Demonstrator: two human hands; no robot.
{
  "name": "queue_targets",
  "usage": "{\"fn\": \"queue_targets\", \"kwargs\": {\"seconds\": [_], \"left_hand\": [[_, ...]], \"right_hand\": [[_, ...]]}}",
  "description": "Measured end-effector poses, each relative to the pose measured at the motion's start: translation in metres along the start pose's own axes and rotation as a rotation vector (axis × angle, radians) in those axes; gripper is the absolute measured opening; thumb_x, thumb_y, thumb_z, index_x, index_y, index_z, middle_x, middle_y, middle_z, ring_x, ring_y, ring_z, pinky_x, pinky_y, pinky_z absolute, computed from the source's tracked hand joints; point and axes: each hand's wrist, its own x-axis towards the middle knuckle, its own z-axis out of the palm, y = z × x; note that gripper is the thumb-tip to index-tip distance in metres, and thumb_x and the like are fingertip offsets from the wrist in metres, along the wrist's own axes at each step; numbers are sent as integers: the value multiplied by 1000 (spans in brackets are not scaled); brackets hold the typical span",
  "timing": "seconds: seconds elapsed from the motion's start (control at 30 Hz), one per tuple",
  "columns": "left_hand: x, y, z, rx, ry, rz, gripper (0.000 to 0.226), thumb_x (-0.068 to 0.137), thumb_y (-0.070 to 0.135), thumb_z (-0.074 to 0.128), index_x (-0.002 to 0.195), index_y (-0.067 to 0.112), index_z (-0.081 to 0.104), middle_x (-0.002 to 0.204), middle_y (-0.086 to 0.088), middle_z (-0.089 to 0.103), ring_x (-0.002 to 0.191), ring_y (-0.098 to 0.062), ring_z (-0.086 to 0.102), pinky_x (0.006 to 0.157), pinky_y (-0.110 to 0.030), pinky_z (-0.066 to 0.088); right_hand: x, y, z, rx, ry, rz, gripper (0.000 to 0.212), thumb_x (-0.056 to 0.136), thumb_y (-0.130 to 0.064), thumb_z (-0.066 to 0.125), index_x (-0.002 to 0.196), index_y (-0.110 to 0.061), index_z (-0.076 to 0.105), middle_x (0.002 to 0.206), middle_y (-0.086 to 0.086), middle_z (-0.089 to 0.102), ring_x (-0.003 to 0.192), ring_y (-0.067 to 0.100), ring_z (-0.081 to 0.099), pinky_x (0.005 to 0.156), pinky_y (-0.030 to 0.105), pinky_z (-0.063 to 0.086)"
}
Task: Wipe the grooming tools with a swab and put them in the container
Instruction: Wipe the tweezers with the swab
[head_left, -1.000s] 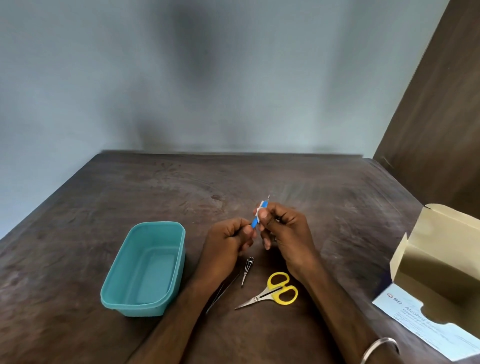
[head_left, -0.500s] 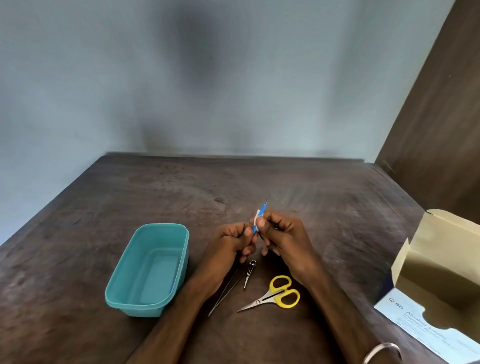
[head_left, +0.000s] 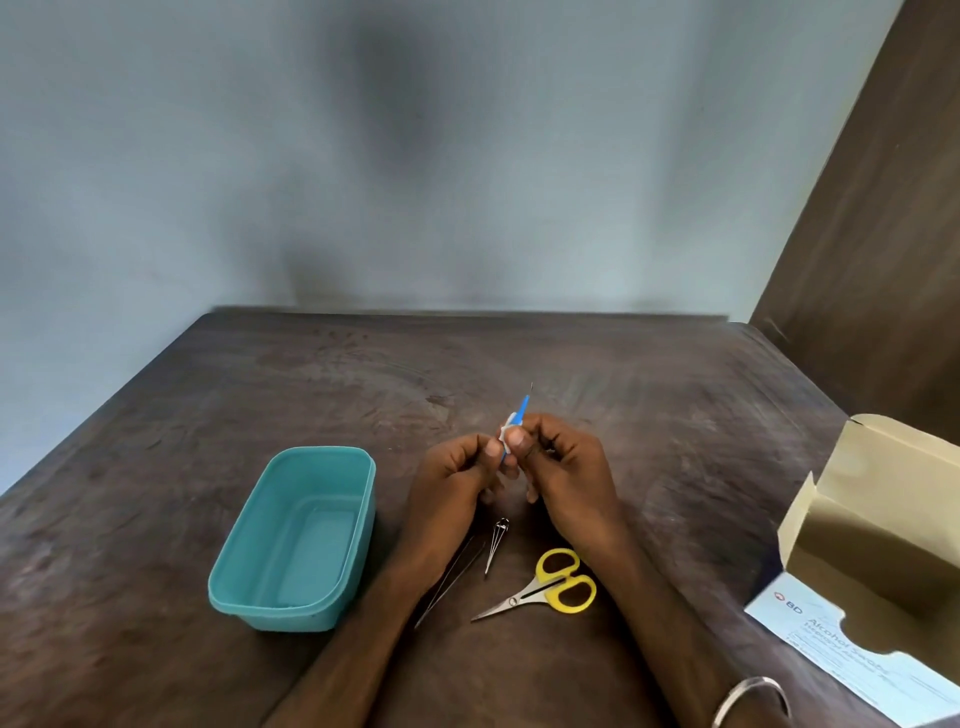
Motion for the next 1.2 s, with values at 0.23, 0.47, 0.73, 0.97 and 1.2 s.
{"fn": "queue_targets", "kwargs": {"seconds": [0.23, 0.47, 0.73, 0.97, 1.2], "left_hand": [[1, -3, 0, 205, 318, 218, 14, 97, 32, 57, 102, 30, 70, 93, 13, 73, 84, -1, 67, 75, -28, 54], [0, -1, -2, 295, 358, 357, 17, 86, 42, 67, 97, 30, 71, 91, 13, 72, 89, -6, 68, 77, -34, 56], [0, 0, -3, 285, 431, 400, 4, 87, 14, 71, 86, 16, 73, 84, 8, 71, 82, -9, 67, 73, -31, 56], [3, -2, -4, 209, 423, 254, 7, 91, 14, 66, 91, 17, 72, 86, 8, 71, 84, -5, 67, 77, -25, 55], [2, 1, -3, 139, 437, 258, 15, 93, 16, 62, 85, 26, 68, 85, 10, 70, 85, -1, 65, 74, -15, 51]], "right_hand": [[-1, 2, 2, -213, 30, -75, 11, 94, -25, 67, 91, -35, 71, 66, -27, 62, 63, -2, 58, 64, 18, 43], [-1, 4, 4, -376, -64, -136, 16, 93, -26, 68, 91, -42, 70, 61, -23, 59, 59, 5, 56, 58, 21, 42], [-2, 5, 5, -364, -121, -68, 13, 90, -23, 72, 97, -30, 78, 65, -29, 64, 62, 3, 59, 63, 25, 48], [-1, 9, 5, -421, -212, -14, 13, 90, -22, 71, 101, -23, 78, 64, -35, 62, 65, -9, 61, 63, 8, 41], [0, 9, 4, -451, -234, -18, 9, 88, -21, 74, 96, -20, 78, 60, -38, 58, 61, -8, 58, 62, 9, 42]]}}
